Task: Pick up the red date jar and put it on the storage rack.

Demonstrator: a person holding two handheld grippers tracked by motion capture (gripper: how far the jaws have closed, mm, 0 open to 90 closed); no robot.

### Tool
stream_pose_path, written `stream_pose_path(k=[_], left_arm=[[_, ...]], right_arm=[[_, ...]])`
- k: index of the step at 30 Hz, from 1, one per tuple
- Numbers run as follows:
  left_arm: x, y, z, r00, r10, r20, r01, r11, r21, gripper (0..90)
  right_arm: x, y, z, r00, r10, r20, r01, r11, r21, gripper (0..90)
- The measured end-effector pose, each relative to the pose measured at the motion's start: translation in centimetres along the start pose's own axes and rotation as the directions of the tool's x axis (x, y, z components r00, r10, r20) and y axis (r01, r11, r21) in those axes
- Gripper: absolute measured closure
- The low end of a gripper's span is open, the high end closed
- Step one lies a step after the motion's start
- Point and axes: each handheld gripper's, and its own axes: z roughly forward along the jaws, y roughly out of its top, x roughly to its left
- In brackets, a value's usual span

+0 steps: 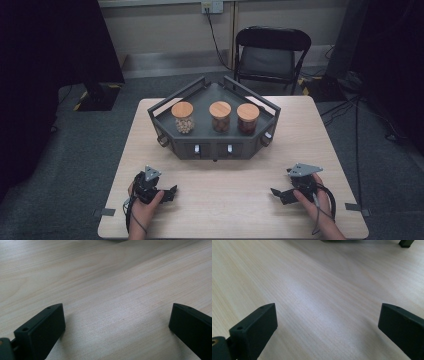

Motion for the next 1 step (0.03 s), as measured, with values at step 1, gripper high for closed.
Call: stream_pose_path(k=[1], left_arm=[[0.00,0.00,0.00,1.0000,0.000,0.000,0.000,1.0000,0.000,0.2]], right_arm=[[0.06,0.15,0.04,1.0000,-0.005,0.004,0.005,1.000,0.012,1.6]])
